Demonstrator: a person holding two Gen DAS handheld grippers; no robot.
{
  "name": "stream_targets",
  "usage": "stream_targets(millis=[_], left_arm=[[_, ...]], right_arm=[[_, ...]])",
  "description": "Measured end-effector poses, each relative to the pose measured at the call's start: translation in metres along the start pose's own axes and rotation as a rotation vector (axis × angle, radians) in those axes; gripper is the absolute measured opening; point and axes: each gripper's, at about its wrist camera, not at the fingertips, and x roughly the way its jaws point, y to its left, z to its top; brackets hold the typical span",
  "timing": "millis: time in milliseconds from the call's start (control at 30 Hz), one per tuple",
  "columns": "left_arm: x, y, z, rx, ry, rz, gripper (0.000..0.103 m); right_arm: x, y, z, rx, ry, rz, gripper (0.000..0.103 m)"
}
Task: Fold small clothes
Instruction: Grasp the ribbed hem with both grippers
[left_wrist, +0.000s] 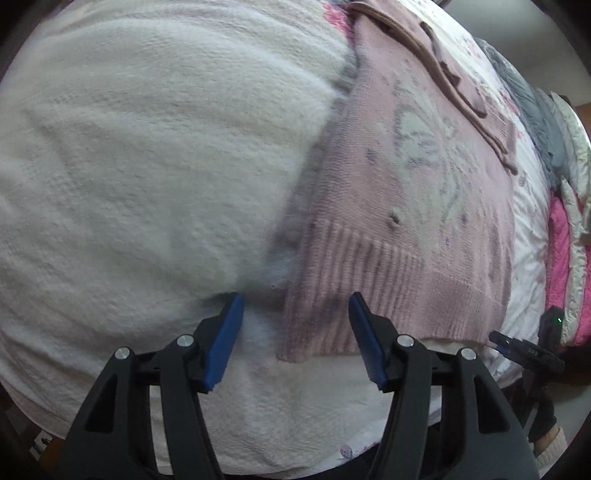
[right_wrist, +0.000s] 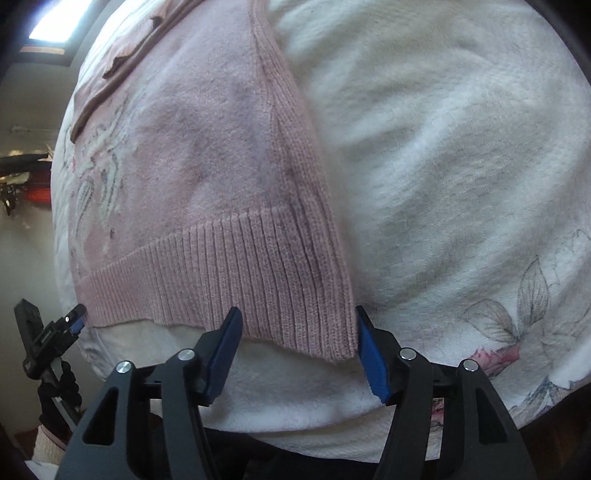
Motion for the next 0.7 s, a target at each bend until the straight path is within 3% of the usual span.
stream_targets(millis=[67,267,367,467,500,533,567,633,700], left_arm=[[0.001,-0.007,0.001,0.028,0.019,-0.043,0.056],[0.021,-0.019,0.004,0.113,0.083,-0.012,0.057],[0.022,-0.012,0.009,0.090,0.107,-0.055,0.055],[0.023,-0.008,0.013,0.094,0.133,-0.063,0.036],[0.023,-0.007,0.013,0.090,0.142,-0.071,0.032],[0.022,-0.006,0.014,0.079,0.151,-0.084,0.020],[0.022,-0.004,0.014,0.063,0.159,-0.097,0.012],[0.021,-0.004,0.014,0.031,0.168,-0.119,0.011],[0.018,-0.008,0.013,0.022,0.160,-0.129,0.010]], right_arm=[[-0.001,-0.001,0.001,0.024,-0.009,0.005,0.062],[-0.003,0.001,-0.002,0.049,-0.027,-0.016,0.061],[-0.003,0.002,-0.005,0.059,-0.036,-0.047,0.051],[-0.007,0.003,-0.010,0.064,-0.049,-0.062,0.033],[-0.009,0.002,-0.012,0.075,-0.050,-0.046,0.022],[-0.012,0.002,-0.013,0.081,-0.053,-0.033,0.016],[-0.015,0.002,-0.015,0.080,-0.058,-0.024,0.014],[-0.024,0.002,-0.019,0.075,-0.066,0.008,0.013],[-0.034,0.000,-0.018,0.089,-0.083,0.096,0.012]])
